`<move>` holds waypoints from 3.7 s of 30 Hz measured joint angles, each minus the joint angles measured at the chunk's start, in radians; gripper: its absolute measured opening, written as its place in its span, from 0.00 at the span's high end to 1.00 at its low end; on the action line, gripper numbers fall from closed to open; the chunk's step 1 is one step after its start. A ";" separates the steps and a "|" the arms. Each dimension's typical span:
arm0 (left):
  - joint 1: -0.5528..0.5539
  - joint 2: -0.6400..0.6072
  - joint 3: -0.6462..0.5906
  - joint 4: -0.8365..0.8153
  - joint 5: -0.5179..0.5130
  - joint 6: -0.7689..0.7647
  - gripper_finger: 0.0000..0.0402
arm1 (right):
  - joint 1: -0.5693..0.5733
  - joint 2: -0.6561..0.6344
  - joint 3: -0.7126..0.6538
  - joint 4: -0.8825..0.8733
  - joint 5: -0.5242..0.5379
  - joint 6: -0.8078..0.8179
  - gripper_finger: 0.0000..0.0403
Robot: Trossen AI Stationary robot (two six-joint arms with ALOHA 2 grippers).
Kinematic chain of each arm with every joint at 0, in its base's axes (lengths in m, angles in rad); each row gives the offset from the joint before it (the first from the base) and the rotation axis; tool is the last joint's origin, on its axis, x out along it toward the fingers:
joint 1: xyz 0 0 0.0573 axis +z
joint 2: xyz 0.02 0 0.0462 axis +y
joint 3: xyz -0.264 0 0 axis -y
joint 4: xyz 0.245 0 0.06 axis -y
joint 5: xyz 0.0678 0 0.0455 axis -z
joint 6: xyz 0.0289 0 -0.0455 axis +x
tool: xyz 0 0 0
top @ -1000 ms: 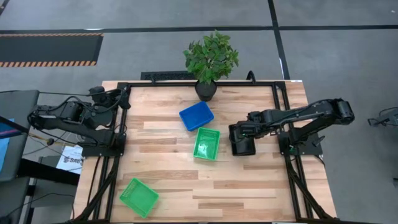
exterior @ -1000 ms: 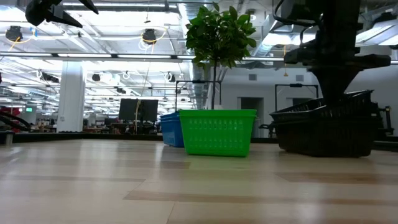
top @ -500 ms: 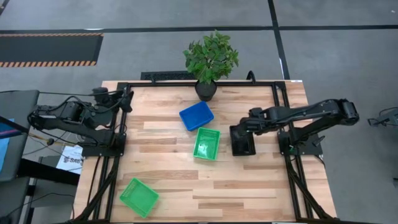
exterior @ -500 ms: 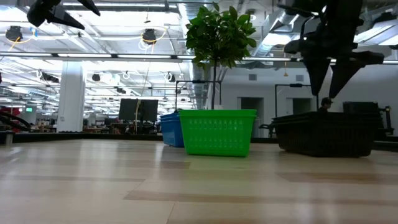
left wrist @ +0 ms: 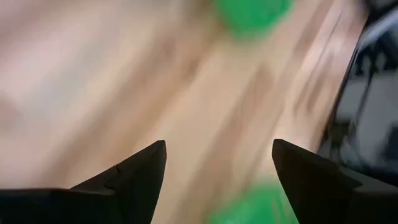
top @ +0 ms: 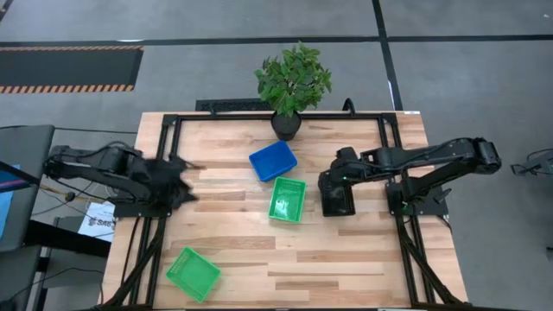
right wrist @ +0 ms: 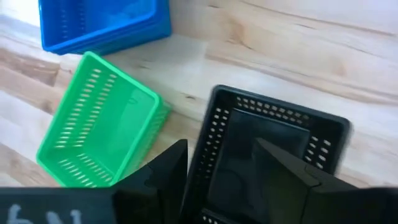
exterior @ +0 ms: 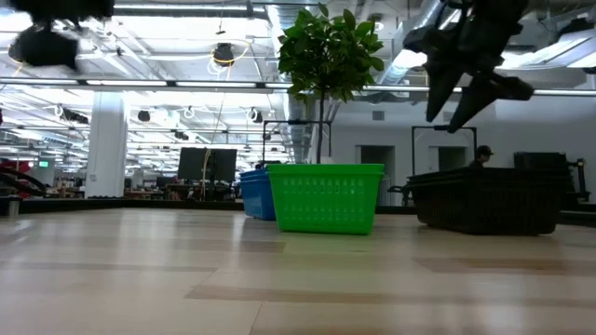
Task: Stack baskets by color
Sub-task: Stack the bottom green bin on the top green bins
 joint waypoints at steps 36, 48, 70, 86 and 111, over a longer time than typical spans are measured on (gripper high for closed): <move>-0.660 0.581 -0.071 0.464 0.339 -0.463 0.72 | -0.022 0.016 -0.001 0.001 0.000 -0.314 0.58; -0.577 0.854 -0.071 0.462 0.296 -0.415 0.99 | -0.056 0.016 -0.001 0.000 -0.006 -0.385 0.59; -0.123 0.981 -0.073 0.791 0.032 -0.036 0.99 | -0.090 0.016 -0.001 0.000 -0.056 -0.584 0.61; -0.016 0.820 -0.060 0.802 0.246 0.175 0.94 | -0.134 0.016 -0.001 0.129 -0.108 -0.703 0.61; 0.019 0.161 -0.059 0.416 -0.055 -0.004 0.49 | -0.149 0.578 0.378 0.621 -0.422 -1.159 0.49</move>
